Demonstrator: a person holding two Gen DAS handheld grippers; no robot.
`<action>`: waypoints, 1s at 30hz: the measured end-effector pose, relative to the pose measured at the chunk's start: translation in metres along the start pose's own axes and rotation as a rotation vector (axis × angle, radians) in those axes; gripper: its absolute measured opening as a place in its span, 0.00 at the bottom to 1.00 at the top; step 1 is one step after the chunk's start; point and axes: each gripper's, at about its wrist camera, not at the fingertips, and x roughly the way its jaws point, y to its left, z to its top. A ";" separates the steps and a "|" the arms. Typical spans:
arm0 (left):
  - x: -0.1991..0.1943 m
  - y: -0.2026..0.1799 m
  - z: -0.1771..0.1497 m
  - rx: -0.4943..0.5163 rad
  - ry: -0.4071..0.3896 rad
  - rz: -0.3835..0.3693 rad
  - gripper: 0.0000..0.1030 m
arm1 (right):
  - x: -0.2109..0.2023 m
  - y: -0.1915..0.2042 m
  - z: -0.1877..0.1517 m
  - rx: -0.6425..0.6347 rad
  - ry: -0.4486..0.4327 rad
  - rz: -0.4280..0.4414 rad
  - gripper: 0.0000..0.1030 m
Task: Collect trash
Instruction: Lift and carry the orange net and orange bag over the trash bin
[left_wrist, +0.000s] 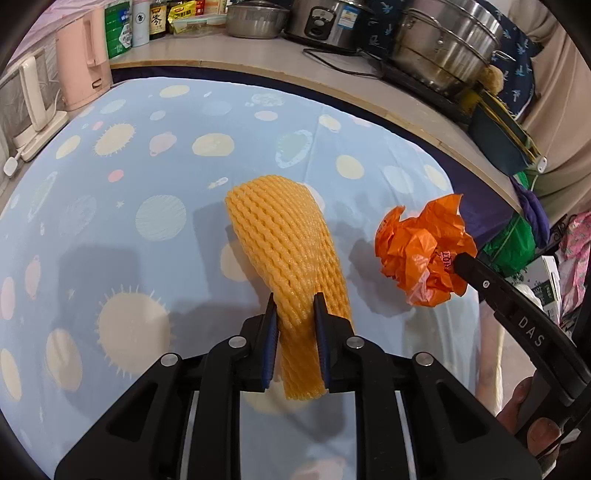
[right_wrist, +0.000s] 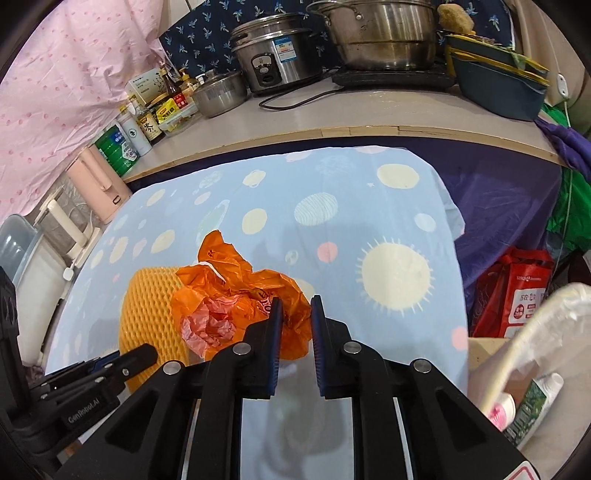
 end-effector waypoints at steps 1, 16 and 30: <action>-0.007 -0.004 -0.004 0.011 -0.005 -0.001 0.17 | -0.007 -0.001 -0.004 0.002 -0.005 -0.002 0.14; -0.082 -0.066 -0.062 0.147 -0.047 -0.035 0.17 | -0.128 -0.039 -0.053 0.037 -0.107 -0.052 0.14; -0.117 -0.124 -0.099 0.270 -0.068 -0.076 0.17 | -0.204 -0.097 -0.084 0.130 -0.192 -0.145 0.14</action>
